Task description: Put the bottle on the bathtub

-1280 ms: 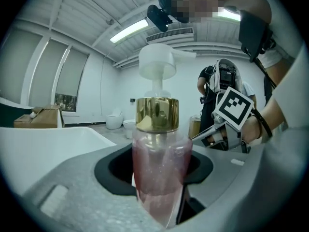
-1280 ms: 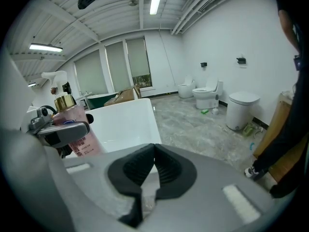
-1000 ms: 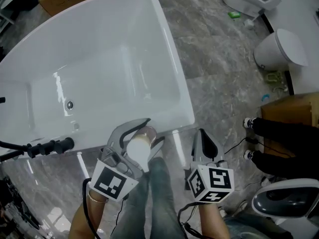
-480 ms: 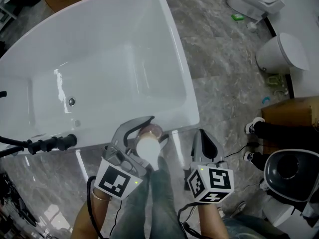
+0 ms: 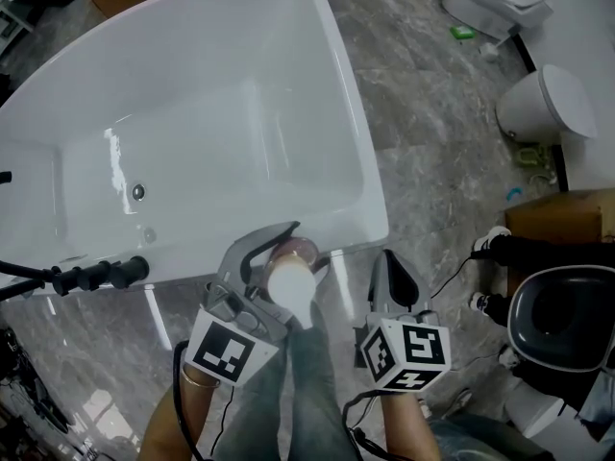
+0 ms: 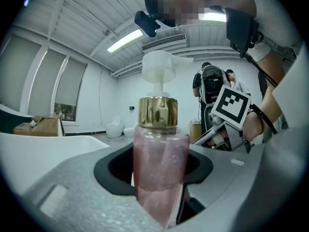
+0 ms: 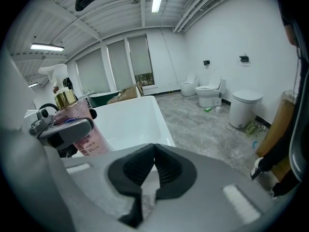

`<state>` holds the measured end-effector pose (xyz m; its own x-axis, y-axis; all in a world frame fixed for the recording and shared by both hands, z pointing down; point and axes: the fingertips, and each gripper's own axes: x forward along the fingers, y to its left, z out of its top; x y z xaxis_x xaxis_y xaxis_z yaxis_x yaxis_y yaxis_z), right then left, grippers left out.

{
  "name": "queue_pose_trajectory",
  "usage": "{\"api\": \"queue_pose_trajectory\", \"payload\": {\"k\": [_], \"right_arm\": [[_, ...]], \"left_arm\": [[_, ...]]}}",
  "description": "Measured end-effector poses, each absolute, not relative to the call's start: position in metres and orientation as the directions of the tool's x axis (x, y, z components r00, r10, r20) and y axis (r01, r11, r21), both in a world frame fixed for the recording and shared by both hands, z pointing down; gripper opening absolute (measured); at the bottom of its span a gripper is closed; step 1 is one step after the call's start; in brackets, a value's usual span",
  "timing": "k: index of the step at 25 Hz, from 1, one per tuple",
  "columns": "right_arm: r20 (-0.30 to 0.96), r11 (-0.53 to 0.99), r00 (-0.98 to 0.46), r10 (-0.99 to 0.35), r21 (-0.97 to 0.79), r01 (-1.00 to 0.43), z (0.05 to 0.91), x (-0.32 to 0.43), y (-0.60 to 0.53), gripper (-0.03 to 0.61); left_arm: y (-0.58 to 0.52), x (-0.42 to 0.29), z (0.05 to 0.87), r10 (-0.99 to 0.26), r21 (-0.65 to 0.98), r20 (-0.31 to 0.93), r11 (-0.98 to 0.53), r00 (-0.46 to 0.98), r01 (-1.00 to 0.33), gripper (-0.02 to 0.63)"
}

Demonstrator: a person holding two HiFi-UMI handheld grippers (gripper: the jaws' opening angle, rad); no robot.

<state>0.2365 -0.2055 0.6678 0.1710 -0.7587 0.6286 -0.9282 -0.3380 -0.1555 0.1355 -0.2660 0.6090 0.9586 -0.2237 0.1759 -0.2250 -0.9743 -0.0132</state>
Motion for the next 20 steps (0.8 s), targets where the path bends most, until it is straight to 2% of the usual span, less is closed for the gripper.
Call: {"api": "queue_pose_trajectory", "payload": {"k": [8, 20], "right_arm": [[0.636, -0.327, 0.161, -0.755, -0.153, -0.933, 0.672, 0.234, -0.207, 0.003], [0.634, -0.303, 0.136, -0.761, -0.162, -0.939, 0.67, 0.226, -0.214, 0.003]], "left_arm": [[-0.266, 0.131, 0.609, -0.244, 0.049, 0.157, -0.966, 0.957, -0.255, 0.247], [-0.258, 0.125, 0.596, -0.226, 0.152, 0.111, -0.958, 0.968, -0.242, 0.316]]}}
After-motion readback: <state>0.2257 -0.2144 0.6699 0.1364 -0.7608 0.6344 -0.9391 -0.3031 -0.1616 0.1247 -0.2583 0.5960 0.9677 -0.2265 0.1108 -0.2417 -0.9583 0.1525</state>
